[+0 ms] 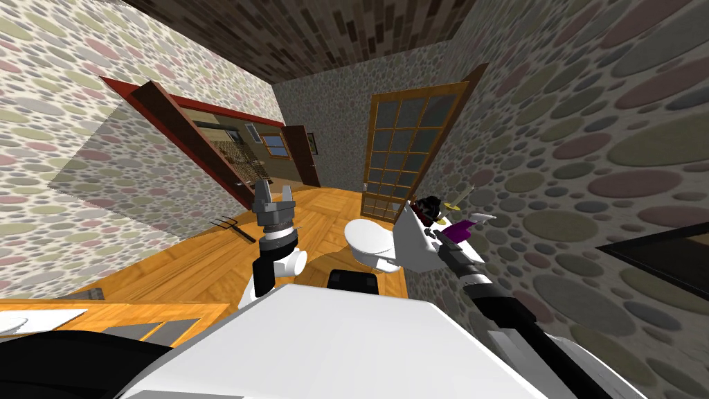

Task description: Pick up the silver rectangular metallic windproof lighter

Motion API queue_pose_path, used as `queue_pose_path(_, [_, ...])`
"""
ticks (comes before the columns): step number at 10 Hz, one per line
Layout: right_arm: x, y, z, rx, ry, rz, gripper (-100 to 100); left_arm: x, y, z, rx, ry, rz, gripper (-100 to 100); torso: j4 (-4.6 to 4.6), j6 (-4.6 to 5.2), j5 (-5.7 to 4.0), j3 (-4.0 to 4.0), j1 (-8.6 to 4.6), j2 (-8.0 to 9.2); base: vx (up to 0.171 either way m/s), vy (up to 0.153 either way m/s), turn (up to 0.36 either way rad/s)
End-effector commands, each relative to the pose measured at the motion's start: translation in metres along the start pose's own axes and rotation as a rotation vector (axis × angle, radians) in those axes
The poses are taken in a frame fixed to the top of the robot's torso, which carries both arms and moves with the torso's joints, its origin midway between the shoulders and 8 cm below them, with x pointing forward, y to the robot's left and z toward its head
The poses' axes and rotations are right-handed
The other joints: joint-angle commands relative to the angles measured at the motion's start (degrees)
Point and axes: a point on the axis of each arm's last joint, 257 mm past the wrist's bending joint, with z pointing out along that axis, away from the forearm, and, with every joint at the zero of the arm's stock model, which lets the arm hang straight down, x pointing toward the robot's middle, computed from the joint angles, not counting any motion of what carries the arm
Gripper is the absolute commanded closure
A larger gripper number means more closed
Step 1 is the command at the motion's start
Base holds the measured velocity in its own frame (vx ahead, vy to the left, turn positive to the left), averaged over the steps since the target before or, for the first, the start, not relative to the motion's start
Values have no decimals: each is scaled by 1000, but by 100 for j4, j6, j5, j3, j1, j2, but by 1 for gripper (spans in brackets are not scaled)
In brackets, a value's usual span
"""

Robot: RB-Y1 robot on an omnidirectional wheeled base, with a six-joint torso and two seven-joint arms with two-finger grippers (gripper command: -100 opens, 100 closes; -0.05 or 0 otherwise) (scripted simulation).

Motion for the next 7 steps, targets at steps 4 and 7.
queue_pose_path(4, [-14, -31, -9, 129, 46, -92, -100, 0, 0, 0, 0, 0, 0, 0, 0, -1, 0, -1, 0, -1, -1, 49, 61])
queue_pose_path(7, [-30, -56, -19, 237, 71, -163, -100, 0, 0, 0, 0, 0, 0, 0, 0, 0, -1, 0, -4, 0, -4, 40, 57])
